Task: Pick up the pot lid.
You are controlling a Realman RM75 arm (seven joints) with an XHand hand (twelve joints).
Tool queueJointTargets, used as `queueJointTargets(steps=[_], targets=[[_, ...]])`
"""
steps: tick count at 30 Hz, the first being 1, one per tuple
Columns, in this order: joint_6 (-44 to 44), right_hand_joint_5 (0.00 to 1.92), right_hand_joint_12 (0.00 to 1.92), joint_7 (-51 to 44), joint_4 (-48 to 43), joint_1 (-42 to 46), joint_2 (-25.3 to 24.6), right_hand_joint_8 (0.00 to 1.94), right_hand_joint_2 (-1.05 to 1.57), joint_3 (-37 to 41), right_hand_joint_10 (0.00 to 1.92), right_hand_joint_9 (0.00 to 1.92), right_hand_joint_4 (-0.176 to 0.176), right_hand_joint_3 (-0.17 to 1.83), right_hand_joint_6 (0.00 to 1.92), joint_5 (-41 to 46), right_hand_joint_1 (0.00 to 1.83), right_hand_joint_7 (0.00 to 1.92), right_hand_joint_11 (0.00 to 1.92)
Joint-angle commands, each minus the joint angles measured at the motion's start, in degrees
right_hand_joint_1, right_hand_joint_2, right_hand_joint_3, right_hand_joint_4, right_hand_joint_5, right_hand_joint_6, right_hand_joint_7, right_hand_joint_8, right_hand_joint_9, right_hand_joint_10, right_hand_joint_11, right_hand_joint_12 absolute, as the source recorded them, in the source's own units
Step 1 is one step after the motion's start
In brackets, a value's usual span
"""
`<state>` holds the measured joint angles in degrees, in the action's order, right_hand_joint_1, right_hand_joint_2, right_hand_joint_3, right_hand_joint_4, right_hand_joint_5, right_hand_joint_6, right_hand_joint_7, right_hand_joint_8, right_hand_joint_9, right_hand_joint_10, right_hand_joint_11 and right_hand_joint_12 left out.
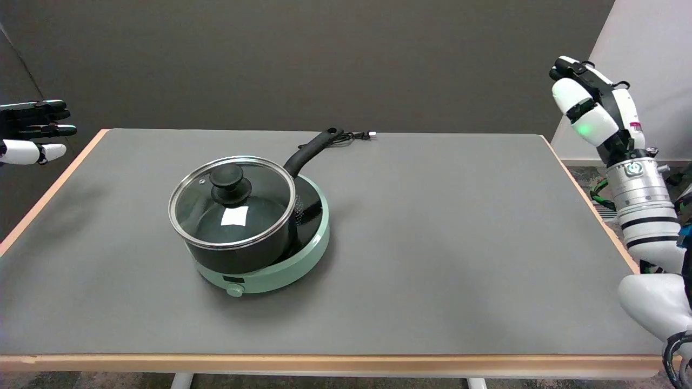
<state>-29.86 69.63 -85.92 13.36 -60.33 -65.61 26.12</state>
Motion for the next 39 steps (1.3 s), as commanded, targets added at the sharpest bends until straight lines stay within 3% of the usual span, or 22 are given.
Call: queueJointTargets(steps=[1,4,8,13,23,26,30,39], targets=[[0.16,0.40,0.36,0.42,-1.79,-1.34,0.77,0.18,0.68,1.00,0.22,0.22,-0.138,0.81,0.18,-6.30,0.42,0.38,0.05],[0.75,0.41,0.36,0.15,-4.31,-1.56,1.23,0.18,0.65,2.69,0.22,0.22,-0.119,0.82,0.18,-13.63,0.46,0.38,0.05],[1.39,0.41,0.38,-0.06,-6.99,-3.52,2.68,0.18,0.57,3.18,0.25,0.24,-0.062,0.87,0.18,-25.35,0.57,0.39,0.06],[4.94,0.36,0.47,0.18,-10.50,-5.05,3.25,0.18,0.56,2.14,0.24,0.27,-0.034,0.88,0.18,-35.06,0.63,0.37,0.08],[13.68,0.33,0.45,-0.06,-16.22,-5.49,2.05,0.18,0.52,-0.25,0.23,0.26,-0.019,0.90,0.17,-35.36,0.66,0.34,0.08],[17.31,0.30,0.41,-0.10,-18.09,-5.49,1.97,0.18,0.50,-1.57,0.31,0.20,-0.013,0.96,0.18,-35.36,0.62,0.31,0.06],[22.96,0.26,0.38,-0.38,-21.02,-5.49,1.97,0.15,0.48,-2.62,0.23,0.17,-0.016,0.92,0.15,-37.34,0.69,0.26,0.04],[22.30,0.22,0.34,-0.49,-20.15,-5.61,2.13,0.15,0.46,-1.98,0.22,0.11,-0.012,0.92,0.15,-41.97,0.72,0.20,0.01]])
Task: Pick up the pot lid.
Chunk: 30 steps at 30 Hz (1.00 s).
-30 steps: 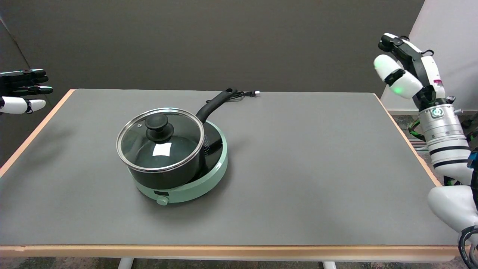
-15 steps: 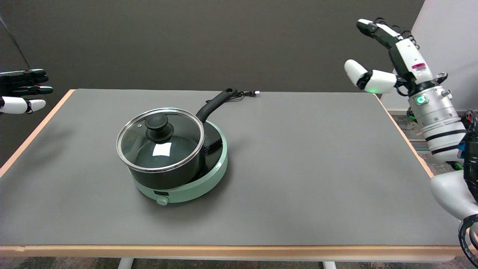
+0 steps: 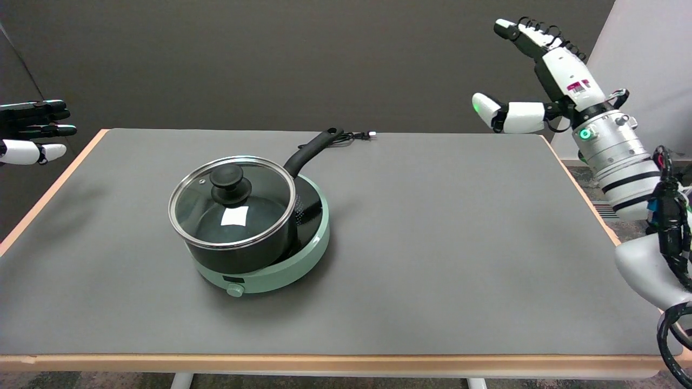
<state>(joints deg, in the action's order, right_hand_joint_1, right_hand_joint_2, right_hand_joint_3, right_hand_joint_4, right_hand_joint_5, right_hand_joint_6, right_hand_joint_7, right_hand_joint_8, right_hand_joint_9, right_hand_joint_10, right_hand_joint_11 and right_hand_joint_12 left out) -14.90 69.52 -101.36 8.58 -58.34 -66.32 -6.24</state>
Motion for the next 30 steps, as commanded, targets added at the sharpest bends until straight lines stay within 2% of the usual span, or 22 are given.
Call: queueJointTargets(steps=[1,5,8,13,30], targets=[[7.06,0.21,0.33,-0.43,-4.63,-1.15,0.21,0.15,0.45,-1.22,0.21,0.10,-0.007,0.92,0.15,-11.75,0.73,0.18,0.01],[5.33,0.08,0.28,-0.16,-5.18,-2.47,0.70,0.11,0.39,-1.75,0.16,0.02,0.025,0.89,0.16,-24.89,0.74,0.04,0.00],[3.15,0.03,0.26,-0.03,-5.22,-2.91,0.81,0.07,0.37,-1.11,0.10,0.00,0.031,0.86,0.11,-28.31,0.77,0.00,0.00],[1.79,0.05,0.38,-0.03,-5.18,-3.97,1.65,0.11,0.37,-0.58,0.17,0.01,0.028,0.88,0.13,-28.48,0.81,0.03,0.01],[-2.42,0.08,0.39,0.05,-5.42,-7.87,2.57,0.14,0.39,-2.34,0.19,0.06,0.026,0.93,0.14,-27.52,0.82,0.07,0.02]])
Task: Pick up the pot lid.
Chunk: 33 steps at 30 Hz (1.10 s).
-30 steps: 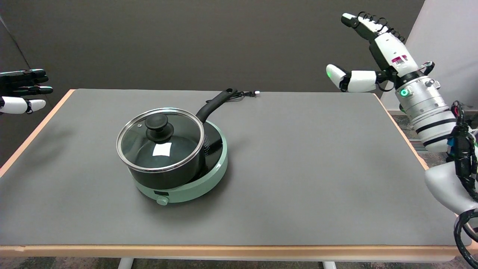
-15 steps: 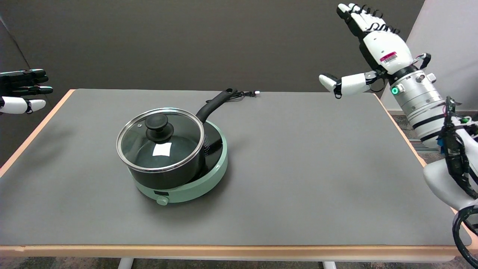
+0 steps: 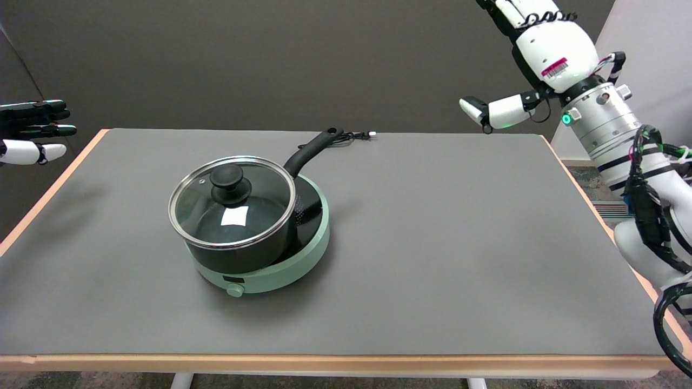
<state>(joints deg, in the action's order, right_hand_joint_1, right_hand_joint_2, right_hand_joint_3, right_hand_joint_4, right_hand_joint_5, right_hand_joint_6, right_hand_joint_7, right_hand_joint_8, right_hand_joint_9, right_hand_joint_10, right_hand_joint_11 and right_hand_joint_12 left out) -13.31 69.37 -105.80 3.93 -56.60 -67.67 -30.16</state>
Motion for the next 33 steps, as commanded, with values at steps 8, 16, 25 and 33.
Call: queueJointTargets(steps=[8,16,25,33], targets=[[-4.40,0.10,0.39,0.20,-0.94,-4.08,0.32,0.14,0.39,-2.59,0.20,0.08,0.027,0.94,0.14,-2.09,0.82,0.09,0.04],[-4.72,0.11,0.40,0.20,-0.94,-6.12,0.32,0.15,0.42,-4.91,0.24,0.09,0.029,0.95,0.15,-2.09,0.79,0.11,0.05],[-4.68,0.18,0.48,1.60,-0.42,-8.72,0.40,0.13,0.42,-7.27,0.22,0.21,0.029,0.98,0.13,-0.97,0.80,0.21,0.10],[-1.33,0.37,0.71,8.03,-0.43,-17.46,1.83,0.17,0.54,-16.41,0.32,0.54,0.045,0.98,0.16,-1.29,0.77,0.52,0.36]])
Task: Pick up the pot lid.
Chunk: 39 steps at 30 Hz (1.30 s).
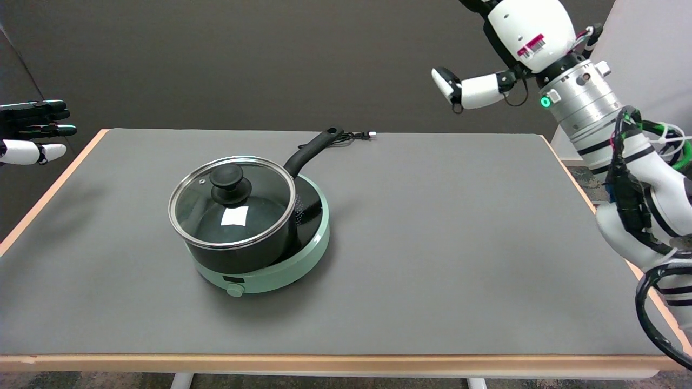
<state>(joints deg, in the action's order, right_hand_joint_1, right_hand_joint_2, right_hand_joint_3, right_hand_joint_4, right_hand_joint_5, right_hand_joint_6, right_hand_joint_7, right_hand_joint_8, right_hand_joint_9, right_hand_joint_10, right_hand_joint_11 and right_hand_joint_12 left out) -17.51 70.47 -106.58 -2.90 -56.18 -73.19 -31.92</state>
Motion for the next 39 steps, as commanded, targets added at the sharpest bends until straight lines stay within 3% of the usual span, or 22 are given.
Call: queueJointTargets(steps=[1,9,23,29,39], targets=[[3.71,0.38,0.75,7.20,0.56,-11.56,1.58,0.18,0.55,-12.58,0.33,0.55,0.048,0.97,0.16,0.47,0.77,0.54,0.38],[10.91,0.39,0.79,8.14,4.41,-19.86,1.73,0.18,0.55,-28.58,0.35,0.58,0.054,0.96,0.16,0.87,0.74,0.56,0.40],[11.05,0.41,0.78,11.57,12.72,-32.47,-0.06,0.17,0.56,-46.39,0.34,0.57,0.057,0.95,0.17,6.26,0.71,0.54,0.40],[7.43,0.40,0.78,18.20,15.78,-37.22,-0.86,0.17,0.57,-49.05,0.34,0.56,0.056,0.96,0.17,5.82,0.71,0.53,0.40],[8.05,0.38,0.78,23.25,14.53,-36.23,1.12,0.18,0.58,-48.38,0.31,0.55,0.025,0.92,0.17,7.82,0.70,0.49,0.39]])
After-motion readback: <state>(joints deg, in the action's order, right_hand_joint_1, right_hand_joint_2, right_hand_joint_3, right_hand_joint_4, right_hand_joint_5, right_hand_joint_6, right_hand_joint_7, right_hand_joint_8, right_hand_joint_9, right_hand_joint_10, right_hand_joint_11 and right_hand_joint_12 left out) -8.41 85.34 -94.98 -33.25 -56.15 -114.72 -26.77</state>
